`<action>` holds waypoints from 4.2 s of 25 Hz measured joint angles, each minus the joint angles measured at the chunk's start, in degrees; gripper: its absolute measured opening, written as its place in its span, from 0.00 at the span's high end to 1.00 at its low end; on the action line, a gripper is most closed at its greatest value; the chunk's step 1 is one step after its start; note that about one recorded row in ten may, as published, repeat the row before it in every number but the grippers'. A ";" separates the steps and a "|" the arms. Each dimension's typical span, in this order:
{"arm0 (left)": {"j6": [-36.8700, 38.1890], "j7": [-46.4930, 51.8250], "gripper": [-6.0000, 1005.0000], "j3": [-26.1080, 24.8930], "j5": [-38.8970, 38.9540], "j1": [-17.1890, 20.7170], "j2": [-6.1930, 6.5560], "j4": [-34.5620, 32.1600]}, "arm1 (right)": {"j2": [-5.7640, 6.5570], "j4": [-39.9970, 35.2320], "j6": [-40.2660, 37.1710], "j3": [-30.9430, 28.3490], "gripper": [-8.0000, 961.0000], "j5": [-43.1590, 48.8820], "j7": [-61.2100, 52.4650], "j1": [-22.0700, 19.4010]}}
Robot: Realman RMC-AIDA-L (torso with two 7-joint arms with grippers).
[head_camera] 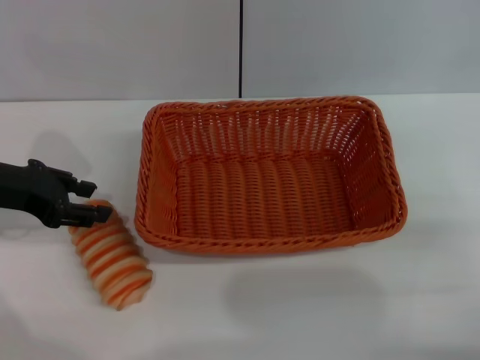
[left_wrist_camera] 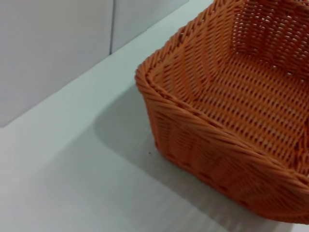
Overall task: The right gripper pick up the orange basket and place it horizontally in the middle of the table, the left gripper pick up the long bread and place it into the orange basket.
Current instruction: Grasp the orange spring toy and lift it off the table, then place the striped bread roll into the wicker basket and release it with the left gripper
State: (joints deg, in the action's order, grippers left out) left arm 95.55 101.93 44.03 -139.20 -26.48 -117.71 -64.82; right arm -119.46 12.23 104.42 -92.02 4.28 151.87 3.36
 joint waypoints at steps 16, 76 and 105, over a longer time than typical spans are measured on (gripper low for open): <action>-5.83 1.15 0.18 8.55 -6.72 -2.43 -0.06 2.69 | -0.15 -2.95 -0.26 0.36 0.40 0.05 0.00 1.30; 2.01 1.53 0.64 -4.58 -9.28 -2.96 1.25 -16.90 | -0.16 -5.38 -0.35 0.43 0.40 -0.50 -0.53 3.87; -17.38 16.81 0.80 29.72 27.56 3.91 -0.76 -18.55 | -0.25 -5.34 -0.24 0.69 0.40 0.01 -0.85 5.59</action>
State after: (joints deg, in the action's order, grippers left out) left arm 78.16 118.74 73.76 -111.63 -22.57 -118.47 -83.37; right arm -119.71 6.89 104.18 -91.33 4.29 151.02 8.94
